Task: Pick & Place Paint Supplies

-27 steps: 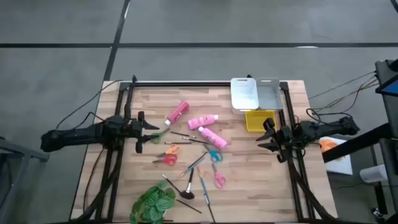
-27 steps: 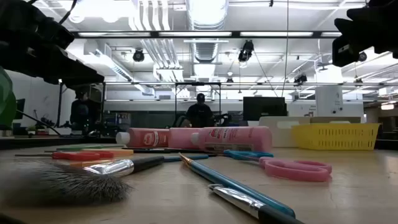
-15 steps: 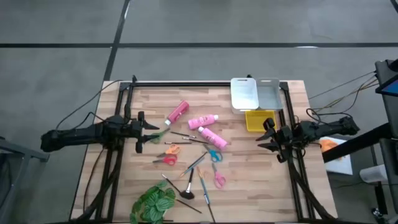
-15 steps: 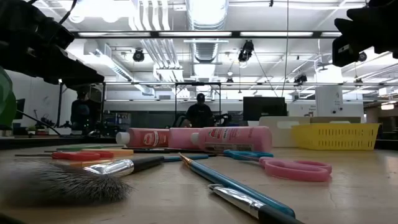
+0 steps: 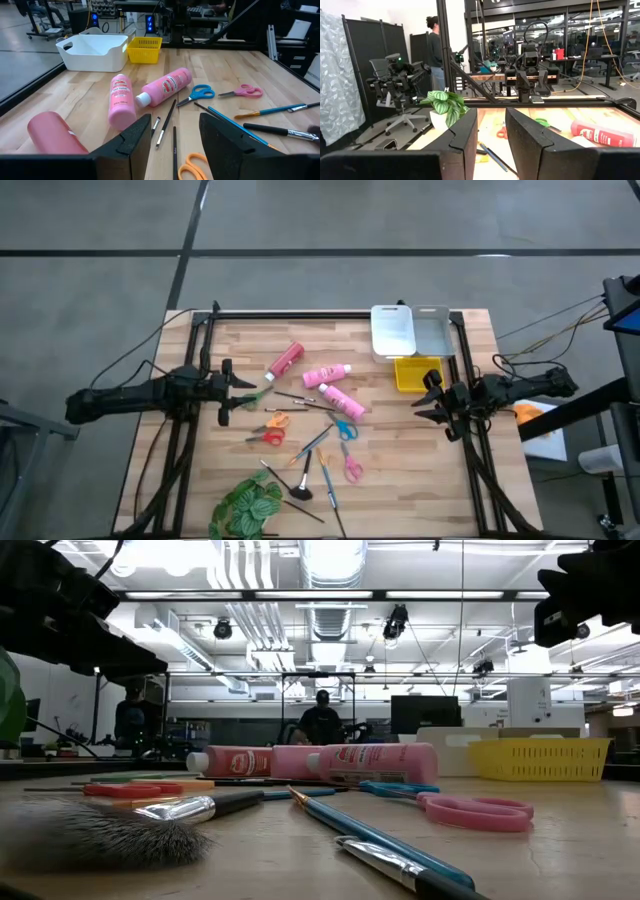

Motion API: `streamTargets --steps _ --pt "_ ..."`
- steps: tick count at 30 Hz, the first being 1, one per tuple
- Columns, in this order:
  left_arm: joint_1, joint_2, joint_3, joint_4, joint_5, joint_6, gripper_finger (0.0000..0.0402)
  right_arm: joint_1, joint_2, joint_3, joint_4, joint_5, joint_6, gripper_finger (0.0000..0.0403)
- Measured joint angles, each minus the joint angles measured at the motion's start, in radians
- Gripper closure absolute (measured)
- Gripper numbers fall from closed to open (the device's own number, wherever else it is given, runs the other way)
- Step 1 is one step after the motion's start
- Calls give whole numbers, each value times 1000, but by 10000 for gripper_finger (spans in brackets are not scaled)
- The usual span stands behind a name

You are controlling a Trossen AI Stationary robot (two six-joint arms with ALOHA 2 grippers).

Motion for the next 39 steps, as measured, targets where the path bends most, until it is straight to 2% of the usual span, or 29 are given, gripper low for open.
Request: streamTargets --steps 33,35,39 --pt "0 0 0 0 0 0 232 0 0 0 0 0 0 303" --pt "0 0 0 0 0 0 232 0 0 0 0 0 -33 303" --pt "0 0 0 0 0 0 232 0 0 0 0 0 -196 303"
